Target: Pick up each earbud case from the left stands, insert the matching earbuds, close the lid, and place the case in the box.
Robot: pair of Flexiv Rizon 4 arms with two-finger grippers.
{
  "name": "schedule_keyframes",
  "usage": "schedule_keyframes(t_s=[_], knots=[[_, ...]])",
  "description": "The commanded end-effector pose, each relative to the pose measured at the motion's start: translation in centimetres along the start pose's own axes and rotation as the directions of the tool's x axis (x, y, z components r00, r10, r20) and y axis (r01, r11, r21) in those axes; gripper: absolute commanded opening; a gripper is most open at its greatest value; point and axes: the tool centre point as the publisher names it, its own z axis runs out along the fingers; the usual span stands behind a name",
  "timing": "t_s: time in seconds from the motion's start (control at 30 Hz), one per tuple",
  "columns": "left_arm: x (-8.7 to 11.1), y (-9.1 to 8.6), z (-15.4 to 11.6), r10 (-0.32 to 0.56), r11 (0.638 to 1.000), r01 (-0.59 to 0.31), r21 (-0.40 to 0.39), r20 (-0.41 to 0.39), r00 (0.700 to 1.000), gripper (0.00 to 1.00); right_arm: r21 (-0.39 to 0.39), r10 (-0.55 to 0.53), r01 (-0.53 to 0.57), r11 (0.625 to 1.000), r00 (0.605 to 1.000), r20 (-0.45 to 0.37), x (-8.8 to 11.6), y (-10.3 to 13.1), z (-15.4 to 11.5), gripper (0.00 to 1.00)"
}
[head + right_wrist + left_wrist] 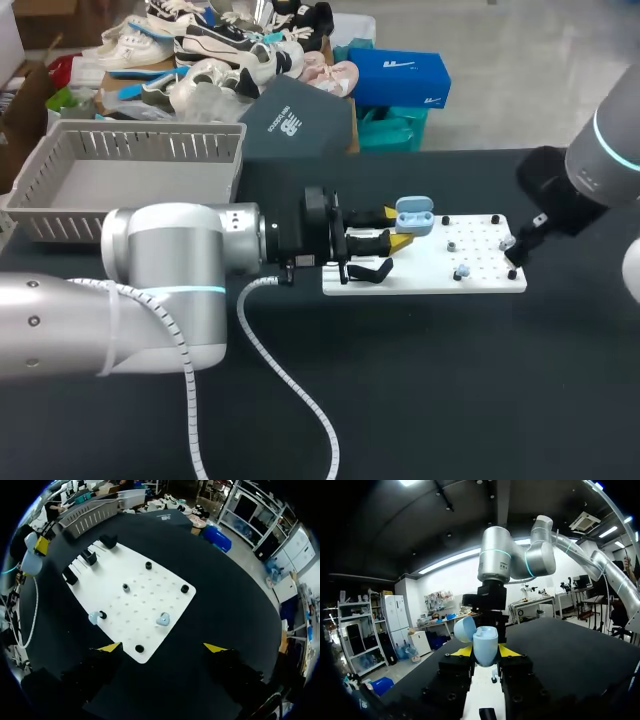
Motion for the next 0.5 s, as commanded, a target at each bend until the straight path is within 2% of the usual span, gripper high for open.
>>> schedule_keyframes(t_s=[0.03, 0.5], knots=[[0.1, 0.0, 0.0, 0.002, 1.000, -0.002, -0.003, 0.003, 1.000, 0.00, -0.031, -0.014, 0.014, 0.999, 1.000, 0.015, 0.0, -0.4, 0.5, 1.00], [0.1, 0.0, 0.0, 0.002, 1.000, -0.002, -0.003, 0.003, 1.000, 0.00, -0.056, -0.019, 0.020, 0.998, 1.000, 0.014, -2.5, 1.3, 0.3, 1.00]])
